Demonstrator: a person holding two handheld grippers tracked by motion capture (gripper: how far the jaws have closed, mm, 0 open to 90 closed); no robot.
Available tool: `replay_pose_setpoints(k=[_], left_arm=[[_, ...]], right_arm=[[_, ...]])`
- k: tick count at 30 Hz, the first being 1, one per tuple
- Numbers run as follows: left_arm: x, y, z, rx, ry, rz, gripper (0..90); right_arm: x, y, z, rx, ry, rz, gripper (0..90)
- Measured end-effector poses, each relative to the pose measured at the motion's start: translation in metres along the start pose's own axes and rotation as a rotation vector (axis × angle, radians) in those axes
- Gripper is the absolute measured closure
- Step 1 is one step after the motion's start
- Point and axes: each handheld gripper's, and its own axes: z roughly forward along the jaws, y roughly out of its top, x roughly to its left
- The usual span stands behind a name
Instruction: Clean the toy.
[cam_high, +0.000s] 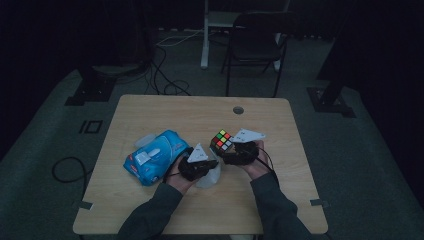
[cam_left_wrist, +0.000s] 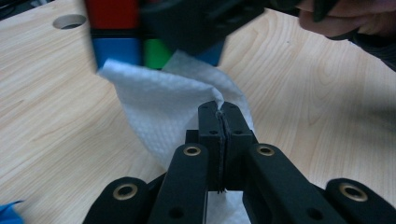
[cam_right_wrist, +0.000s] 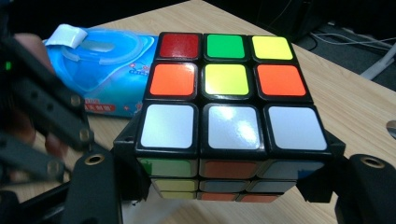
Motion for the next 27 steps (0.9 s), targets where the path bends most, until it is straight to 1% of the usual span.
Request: replay_pose_setpoints(k=[5,6,9,12,14,18,20,24,27], left_arm=[[-0.006,0.003,0.004,-0.019,0.009,0.011,89.6],[-0.007,0.004,0.004,-0.03,0.016,0.012,89.6],[-0.008,0.004,0.003,-0.051,0.034,0.002,89.6],[-0.009,0.003,0.003,-0.066,0.049,-0.001,89.6],[-0.01,0.003,0.003,-0.077,0.065,0.002,89.6],[-0.012,0.003,0.004,-0.099,0.081,-0.005,89.6],[-0.013,0.003,0.004,-0.106,0.094,-0.003,89.6],[-0.014,0.006,0.005,-0.122,0.095,-0.002,89.6],[-0.015,0.008,0.006,-0.128,0.108,0.0,89.6]], right_arm=[[0.0,0.002,0.007,0.012,0.007,0.032,34.6],[0.0,0.002,0.008,0.015,0.006,0.035,34.6],[-0.001,0.0,0.009,0.016,0.014,0.061,34.5],[-0.002,-0.002,0.009,0.02,0.011,0.077,34.6],[-0.003,-0.002,0.009,0.023,0.008,0.083,34.6],[-0.002,-0.002,0.011,0.024,0.004,0.1,34.6],[-0.001,-0.001,0.012,0.026,0.004,0.1,34.6],[0.001,-0.001,0.014,0.034,0.006,0.103,34.6],[0.003,-0.002,0.016,0.04,0.008,0.107,34.6]])
